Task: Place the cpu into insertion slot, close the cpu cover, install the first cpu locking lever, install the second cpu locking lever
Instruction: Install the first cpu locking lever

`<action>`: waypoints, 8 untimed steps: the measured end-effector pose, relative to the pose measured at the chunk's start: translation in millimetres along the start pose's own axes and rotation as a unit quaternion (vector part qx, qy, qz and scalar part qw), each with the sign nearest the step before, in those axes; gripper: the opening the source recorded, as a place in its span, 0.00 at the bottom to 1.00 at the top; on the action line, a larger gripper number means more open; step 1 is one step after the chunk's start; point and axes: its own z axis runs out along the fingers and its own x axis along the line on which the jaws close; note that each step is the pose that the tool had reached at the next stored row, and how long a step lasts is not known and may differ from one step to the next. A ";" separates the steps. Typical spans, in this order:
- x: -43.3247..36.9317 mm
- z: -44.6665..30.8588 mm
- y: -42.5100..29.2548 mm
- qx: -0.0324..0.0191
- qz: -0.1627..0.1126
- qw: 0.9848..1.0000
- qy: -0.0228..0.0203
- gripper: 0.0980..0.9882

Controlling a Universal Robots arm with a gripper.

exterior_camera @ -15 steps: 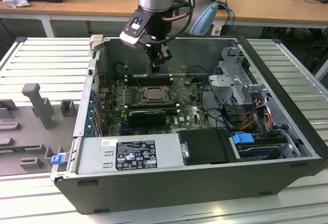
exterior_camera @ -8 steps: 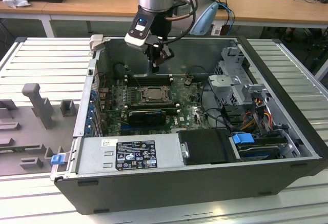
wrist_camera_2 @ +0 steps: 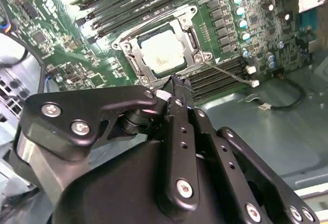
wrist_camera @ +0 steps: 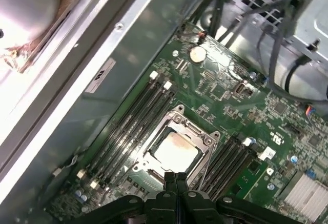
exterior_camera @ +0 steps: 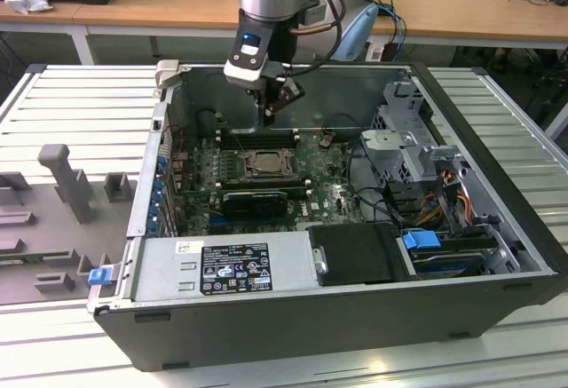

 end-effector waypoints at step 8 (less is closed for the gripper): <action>0.0 0.1 0.0 0.001 -0.076 0.997 0.002 0.01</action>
